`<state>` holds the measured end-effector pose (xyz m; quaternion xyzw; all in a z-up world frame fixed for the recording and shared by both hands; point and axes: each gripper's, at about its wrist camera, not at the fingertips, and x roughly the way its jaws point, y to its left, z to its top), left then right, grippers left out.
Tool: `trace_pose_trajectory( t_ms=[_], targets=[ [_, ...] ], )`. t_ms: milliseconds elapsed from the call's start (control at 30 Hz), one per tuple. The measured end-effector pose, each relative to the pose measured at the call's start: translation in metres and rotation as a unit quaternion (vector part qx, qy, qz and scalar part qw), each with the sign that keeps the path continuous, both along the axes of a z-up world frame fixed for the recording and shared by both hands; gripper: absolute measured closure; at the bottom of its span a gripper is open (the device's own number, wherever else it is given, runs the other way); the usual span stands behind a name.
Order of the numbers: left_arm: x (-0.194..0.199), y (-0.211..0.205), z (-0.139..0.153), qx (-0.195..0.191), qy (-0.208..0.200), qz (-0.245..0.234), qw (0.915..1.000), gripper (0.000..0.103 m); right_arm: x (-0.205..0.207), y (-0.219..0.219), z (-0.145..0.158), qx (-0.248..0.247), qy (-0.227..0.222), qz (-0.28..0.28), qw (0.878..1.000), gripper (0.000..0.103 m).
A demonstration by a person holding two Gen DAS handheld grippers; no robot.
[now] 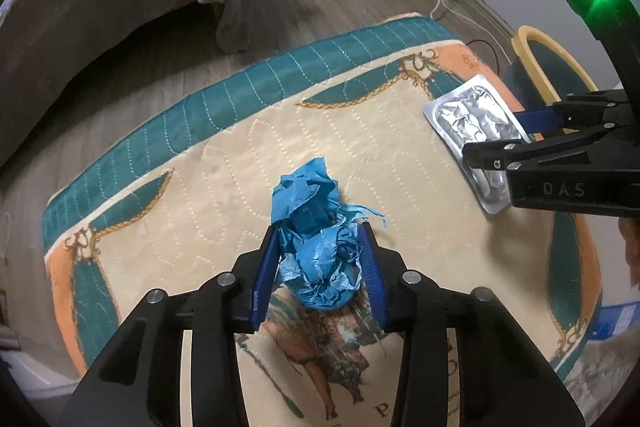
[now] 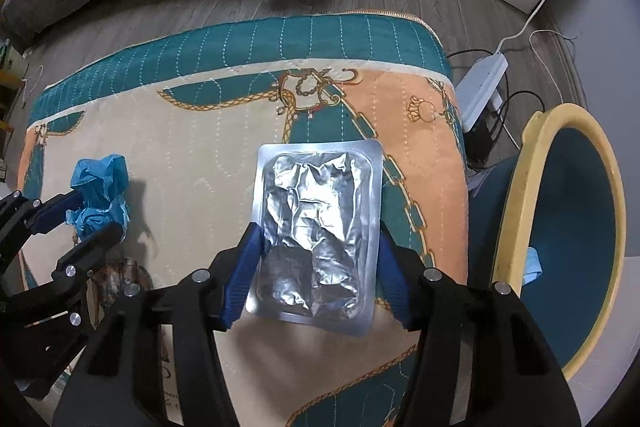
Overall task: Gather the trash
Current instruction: 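Carry the blister pack in the right tool over the bin while the left tool carries the glove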
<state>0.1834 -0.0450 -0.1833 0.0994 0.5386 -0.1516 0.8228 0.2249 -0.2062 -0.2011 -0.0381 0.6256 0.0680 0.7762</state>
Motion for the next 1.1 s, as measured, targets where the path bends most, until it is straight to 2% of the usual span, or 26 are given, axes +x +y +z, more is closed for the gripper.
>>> trace_pose_trajectory(
  t_ms=[300,600,833,1000,1100],
  targets=[
    [-0.018,0.001,0.027,-0.005,-0.029,0.008,0.9995,0.062,-0.023,0.006,0.028,0.013,-0.024,0.01,1.0,0.047],
    [-0.042,-0.014,0.065,-0.024,-0.072,0.003,0.9971,0.062,-0.052,-0.014,0.083,0.024,-0.082,0.004,0.996,0.047],
    [-0.049,-0.044,0.081,-0.027,-0.094,-0.022,0.9949,0.062,-0.066,-0.055,0.111,0.019,-0.109,-0.004,0.994,0.047],
    [-0.051,-0.068,0.083,-0.024,-0.101,-0.043,0.9936,0.062,-0.072,-0.101,0.125,0.03,-0.12,-0.027,0.992,0.047],
    [-0.052,-0.087,0.085,-0.024,-0.106,-0.058,0.9924,0.062,-0.071,-0.131,0.129,0.018,-0.128,-0.048,0.99,0.047]
  ],
)
